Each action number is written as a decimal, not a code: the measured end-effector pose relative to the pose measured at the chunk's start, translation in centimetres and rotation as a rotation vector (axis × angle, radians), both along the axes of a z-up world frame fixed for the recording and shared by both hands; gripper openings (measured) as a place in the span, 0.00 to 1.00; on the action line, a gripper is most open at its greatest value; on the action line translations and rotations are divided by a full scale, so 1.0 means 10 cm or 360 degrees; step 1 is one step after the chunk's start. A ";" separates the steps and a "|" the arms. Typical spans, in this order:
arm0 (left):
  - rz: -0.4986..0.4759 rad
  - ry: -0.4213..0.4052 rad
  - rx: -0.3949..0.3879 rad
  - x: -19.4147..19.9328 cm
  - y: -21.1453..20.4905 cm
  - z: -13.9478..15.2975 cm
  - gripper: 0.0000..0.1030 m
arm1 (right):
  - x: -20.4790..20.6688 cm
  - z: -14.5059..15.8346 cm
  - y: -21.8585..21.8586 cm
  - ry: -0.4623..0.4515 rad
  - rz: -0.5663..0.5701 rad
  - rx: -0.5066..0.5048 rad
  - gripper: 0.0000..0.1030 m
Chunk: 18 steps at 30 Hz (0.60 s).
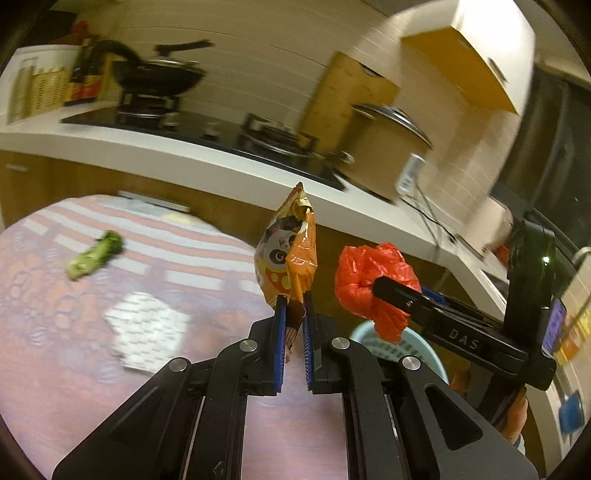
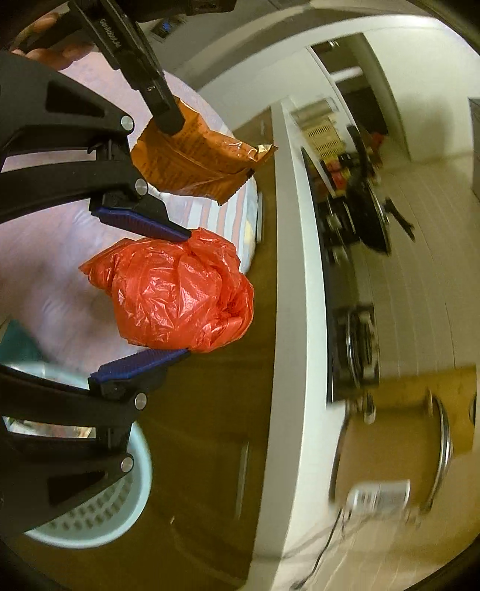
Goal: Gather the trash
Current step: 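Carry the snack bag and red bag over the basket and release both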
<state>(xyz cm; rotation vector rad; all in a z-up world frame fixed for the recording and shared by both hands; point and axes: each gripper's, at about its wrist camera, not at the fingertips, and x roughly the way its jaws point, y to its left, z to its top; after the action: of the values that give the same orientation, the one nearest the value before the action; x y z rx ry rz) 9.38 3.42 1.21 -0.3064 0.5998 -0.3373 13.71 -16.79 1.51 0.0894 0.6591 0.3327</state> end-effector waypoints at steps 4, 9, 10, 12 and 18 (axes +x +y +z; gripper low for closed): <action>-0.0141 -0.0003 0.0040 -0.01 -0.47 -0.01 0.06 | -0.22 -0.04 -0.48 -0.0001 -0.0141 -0.0020 0.52; -0.0272 0.0013 0.0064 0.02 -0.93 -0.05 0.06 | -0.40 -0.11 -0.92 0.0018 -0.0267 -0.0044 0.52; -0.0301 0.0025 0.0066 0.04 -1.04 -0.07 0.06 | -0.43 -0.13 -1.00 0.0023 -0.0294 -0.0058 0.52; -0.0358 0.0050 0.0082 0.06 -1.24 -0.14 0.06 | -0.50 -0.18 -1.15 0.0037 -0.0345 -0.0079 0.52; -0.0496 0.0160 0.0110 0.14 -1.69 -0.38 0.06 | -0.59 -0.43 -1.59 0.0180 -0.0468 -0.0058 0.52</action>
<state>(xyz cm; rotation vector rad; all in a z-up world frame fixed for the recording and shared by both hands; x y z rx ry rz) 10.76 -13.46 -2.56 -0.1633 0.7582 -0.6022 7.82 -32.69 -2.81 0.1694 0.7525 0.0324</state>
